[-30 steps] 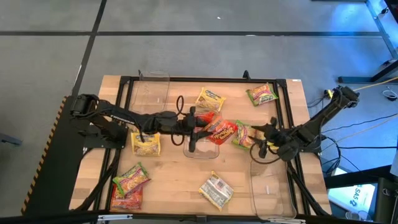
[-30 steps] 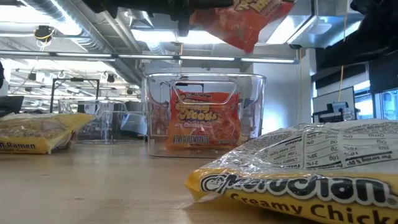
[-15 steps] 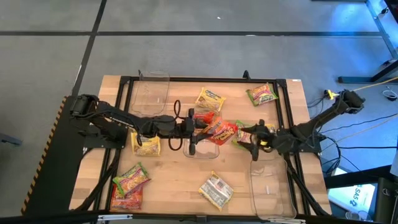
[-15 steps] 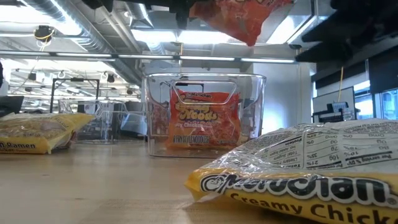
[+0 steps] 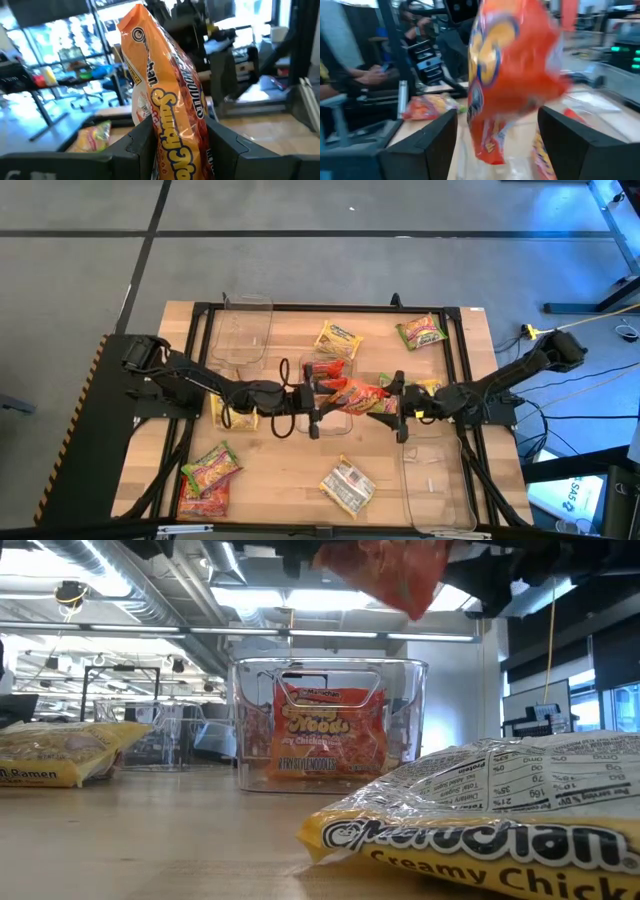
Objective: Sort Maruchan noodles
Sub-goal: Put the top orange noodle pack into the middle transparent bin
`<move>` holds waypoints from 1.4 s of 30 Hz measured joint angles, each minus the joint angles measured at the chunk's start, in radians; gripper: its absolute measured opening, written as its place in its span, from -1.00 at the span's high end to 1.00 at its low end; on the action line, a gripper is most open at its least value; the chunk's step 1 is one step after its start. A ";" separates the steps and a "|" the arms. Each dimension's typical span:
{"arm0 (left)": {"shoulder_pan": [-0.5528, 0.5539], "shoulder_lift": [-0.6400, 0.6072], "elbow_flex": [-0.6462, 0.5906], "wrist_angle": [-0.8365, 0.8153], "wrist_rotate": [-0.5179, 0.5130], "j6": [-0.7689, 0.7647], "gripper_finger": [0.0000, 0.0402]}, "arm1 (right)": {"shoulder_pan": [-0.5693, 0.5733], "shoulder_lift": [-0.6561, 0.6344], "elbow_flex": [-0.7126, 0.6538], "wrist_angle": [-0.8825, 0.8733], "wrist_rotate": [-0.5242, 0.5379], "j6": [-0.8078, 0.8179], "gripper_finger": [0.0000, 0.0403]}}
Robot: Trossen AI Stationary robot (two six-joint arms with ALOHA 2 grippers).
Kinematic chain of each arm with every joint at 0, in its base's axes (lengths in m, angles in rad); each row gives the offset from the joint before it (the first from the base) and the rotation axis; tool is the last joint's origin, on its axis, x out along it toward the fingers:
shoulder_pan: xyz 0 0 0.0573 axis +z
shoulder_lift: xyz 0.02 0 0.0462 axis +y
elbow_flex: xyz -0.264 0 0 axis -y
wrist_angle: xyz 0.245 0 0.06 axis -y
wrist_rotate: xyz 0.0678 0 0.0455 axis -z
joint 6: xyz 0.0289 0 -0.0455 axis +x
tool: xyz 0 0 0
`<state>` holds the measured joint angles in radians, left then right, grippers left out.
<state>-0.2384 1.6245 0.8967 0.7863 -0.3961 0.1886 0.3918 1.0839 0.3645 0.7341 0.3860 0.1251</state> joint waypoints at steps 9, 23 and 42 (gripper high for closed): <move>-0.019 -0.001 0.000 0.106 -0.005 0.058 0.35 | -0.075 0.045 0.000 0.155 -0.074 0.000 -0.23; -0.010 0.000 0.000 0.167 -0.030 0.094 0.35 | -0.111 0.080 0.039 0.287 -0.213 -0.059 -0.23; -0.007 0.000 0.000 0.166 0.026 0.076 0.35 | -0.112 0.161 0.189 0.130 -0.155 -0.184 0.00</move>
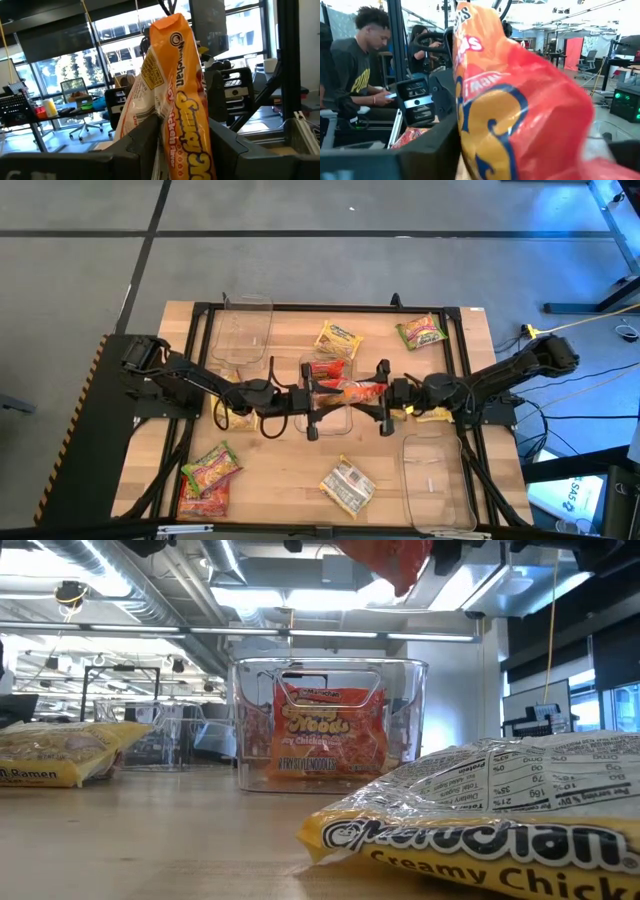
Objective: Sort Maruchan noodles
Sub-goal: Put the top orange noodle pack into the middle transparent bin
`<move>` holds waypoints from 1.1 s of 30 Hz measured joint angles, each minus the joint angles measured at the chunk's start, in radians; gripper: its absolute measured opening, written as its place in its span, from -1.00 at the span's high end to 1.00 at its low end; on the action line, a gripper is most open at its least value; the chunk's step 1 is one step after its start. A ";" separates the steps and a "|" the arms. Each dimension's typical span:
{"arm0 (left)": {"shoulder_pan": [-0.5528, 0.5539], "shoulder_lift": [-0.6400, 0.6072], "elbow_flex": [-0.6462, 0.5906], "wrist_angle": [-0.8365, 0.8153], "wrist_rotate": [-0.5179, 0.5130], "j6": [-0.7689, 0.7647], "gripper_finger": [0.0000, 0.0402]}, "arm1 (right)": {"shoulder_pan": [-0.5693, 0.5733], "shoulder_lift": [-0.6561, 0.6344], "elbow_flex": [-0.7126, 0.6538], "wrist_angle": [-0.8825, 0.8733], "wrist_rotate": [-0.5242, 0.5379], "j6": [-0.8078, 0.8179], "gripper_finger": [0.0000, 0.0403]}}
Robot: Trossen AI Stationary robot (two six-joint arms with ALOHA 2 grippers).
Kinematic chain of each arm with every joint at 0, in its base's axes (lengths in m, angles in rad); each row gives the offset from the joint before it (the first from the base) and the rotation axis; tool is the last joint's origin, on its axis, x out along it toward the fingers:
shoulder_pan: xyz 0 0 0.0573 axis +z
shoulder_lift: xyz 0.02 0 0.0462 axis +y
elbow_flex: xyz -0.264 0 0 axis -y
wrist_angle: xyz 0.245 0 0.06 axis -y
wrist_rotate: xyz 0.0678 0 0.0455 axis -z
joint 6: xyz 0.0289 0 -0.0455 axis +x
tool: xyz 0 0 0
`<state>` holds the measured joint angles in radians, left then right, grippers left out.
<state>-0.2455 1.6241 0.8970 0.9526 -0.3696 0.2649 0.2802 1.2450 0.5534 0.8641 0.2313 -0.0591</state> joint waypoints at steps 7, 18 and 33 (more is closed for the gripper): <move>-0.003 0.000 0.000 -0.002 -0.064 -0.001 0.35 | 0.000 0.003 0.002 -0.005 0.032 -0.041 0.39; -0.118 -0.105 0.002 -0.368 -0.433 -0.072 0.35 | 0.001 -0.028 0.004 -0.115 0.117 -0.053 0.36; -0.274 -0.170 -0.187 -0.633 -0.562 -0.432 0.35 | -0.006 0.112 0.507 -1.018 0.168 -0.042 0.39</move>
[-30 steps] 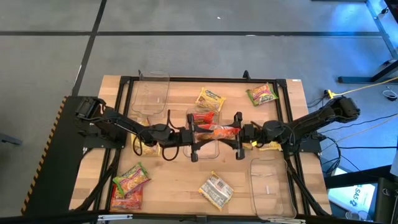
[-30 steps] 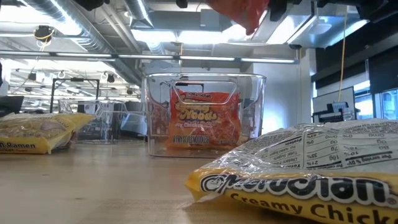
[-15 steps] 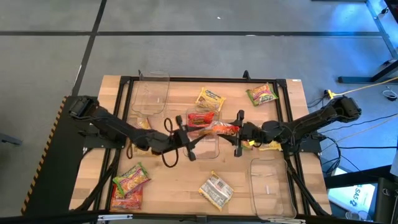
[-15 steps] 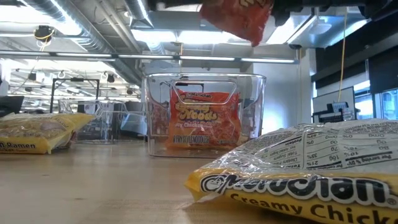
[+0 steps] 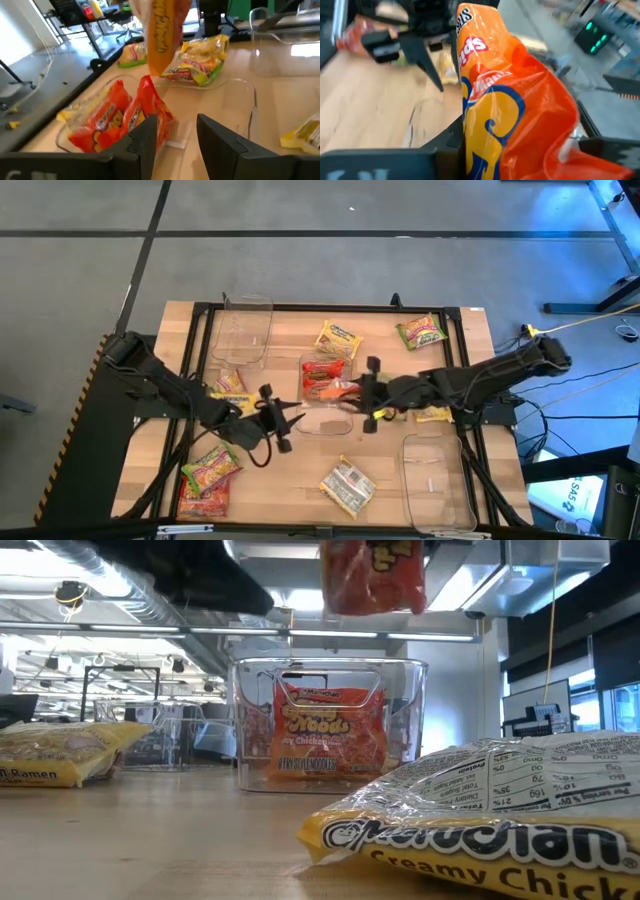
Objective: Sort Maruchan noodles
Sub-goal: Put the top orange noodle pack into the middle transparent bin
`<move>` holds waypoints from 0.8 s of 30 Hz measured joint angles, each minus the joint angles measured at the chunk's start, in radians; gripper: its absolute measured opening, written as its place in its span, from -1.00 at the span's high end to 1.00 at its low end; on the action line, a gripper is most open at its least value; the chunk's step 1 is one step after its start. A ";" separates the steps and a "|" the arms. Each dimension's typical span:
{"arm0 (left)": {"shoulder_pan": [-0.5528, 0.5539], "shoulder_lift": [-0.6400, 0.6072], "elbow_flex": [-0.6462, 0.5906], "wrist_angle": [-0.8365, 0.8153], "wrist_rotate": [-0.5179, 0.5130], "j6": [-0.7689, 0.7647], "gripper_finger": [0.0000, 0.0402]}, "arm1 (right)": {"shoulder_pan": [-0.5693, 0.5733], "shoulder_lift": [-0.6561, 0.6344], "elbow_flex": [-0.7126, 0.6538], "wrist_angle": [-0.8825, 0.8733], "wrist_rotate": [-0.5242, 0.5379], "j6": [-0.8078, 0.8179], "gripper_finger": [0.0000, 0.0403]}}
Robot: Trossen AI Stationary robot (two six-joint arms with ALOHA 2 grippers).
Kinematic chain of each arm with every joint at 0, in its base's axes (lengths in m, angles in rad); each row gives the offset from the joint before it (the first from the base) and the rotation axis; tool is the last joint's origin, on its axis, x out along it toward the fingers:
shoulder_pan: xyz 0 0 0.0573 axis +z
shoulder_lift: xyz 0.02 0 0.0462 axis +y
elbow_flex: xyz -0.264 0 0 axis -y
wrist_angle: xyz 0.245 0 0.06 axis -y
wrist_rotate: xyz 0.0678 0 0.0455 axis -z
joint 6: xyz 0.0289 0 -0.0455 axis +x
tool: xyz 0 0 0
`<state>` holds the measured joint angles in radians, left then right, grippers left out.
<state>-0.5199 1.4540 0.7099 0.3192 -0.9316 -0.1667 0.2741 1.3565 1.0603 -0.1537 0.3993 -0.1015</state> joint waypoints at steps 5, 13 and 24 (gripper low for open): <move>-0.011 0.000 -0.085 0.061 0.018 -0.079 0.35 | -0.042 0.145 0.234 -0.294 -0.032 0.072 0.37; -0.051 0.000 -0.112 0.058 0.044 -0.120 0.35 | -0.142 0.391 0.541 -0.684 -0.195 0.169 0.37; -0.069 0.000 -0.112 0.058 0.053 -0.120 0.35 | -0.184 0.558 0.610 -0.841 -0.274 0.165 0.36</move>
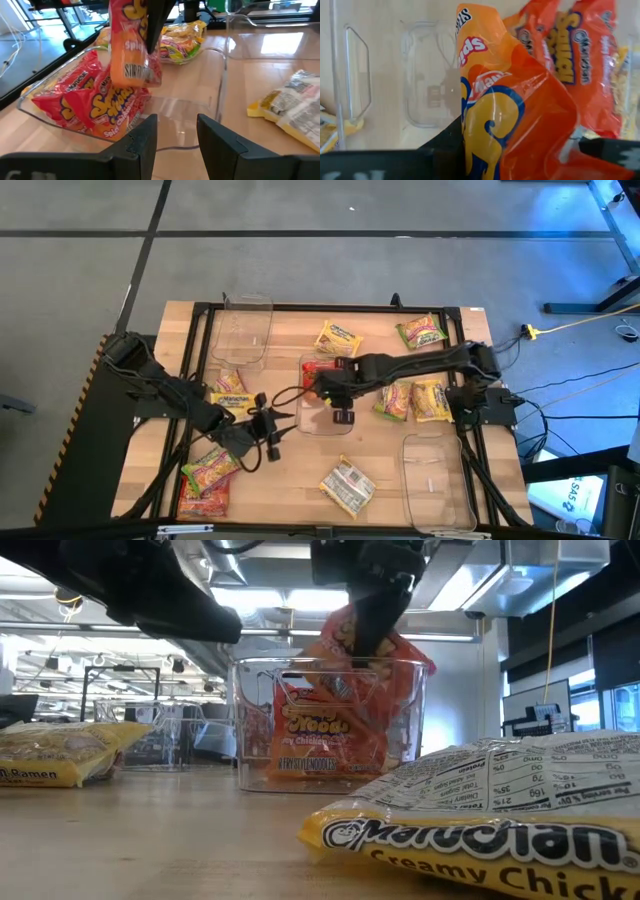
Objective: Sort Maruchan noodles
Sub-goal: Put the top orange noodle pack into the middle transparent bin
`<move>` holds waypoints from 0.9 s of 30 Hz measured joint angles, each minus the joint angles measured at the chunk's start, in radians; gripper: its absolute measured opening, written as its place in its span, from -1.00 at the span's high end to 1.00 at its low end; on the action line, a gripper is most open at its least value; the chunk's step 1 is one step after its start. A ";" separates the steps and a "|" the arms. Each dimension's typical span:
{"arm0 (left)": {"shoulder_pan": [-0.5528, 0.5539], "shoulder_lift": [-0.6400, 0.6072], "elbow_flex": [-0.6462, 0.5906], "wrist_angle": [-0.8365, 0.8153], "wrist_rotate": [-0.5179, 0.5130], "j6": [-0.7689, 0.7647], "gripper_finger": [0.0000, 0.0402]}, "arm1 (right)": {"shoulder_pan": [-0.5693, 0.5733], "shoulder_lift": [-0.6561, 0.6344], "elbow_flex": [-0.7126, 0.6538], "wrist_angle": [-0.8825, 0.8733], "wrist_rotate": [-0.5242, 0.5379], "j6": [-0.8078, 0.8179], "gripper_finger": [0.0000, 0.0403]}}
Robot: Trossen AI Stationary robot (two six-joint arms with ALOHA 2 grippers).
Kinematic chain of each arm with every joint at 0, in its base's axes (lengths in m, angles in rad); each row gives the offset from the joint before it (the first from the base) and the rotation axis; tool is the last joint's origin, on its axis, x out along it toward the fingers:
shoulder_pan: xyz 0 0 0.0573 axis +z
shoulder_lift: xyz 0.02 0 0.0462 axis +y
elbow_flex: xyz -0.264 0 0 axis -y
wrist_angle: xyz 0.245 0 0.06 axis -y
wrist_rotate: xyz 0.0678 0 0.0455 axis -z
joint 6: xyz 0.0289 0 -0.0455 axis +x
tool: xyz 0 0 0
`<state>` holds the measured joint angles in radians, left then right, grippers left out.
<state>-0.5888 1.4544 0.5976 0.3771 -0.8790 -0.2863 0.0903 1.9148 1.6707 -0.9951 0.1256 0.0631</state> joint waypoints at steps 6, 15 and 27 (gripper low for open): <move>0.000 0.000 0.000 0.000 0.003 0.000 0.35 | -0.006 0.035 0.000 0.004 0.006 -0.009 0.36; 0.001 0.000 0.000 0.000 0.006 0.000 0.35 | -0.013 0.081 0.000 0.018 0.005 -0.016 0.36; 0.002 0.000 0.000 0.000 0.005 0.000 0.35 | -0.012 0.096 -0.001 0.080 0.012 -0.045 0.21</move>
<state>-0.5865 1.4548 0.5976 0.3771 -0.8737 -0.2859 0.0784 2.0111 1.6699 -0.9153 0.1371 0.0185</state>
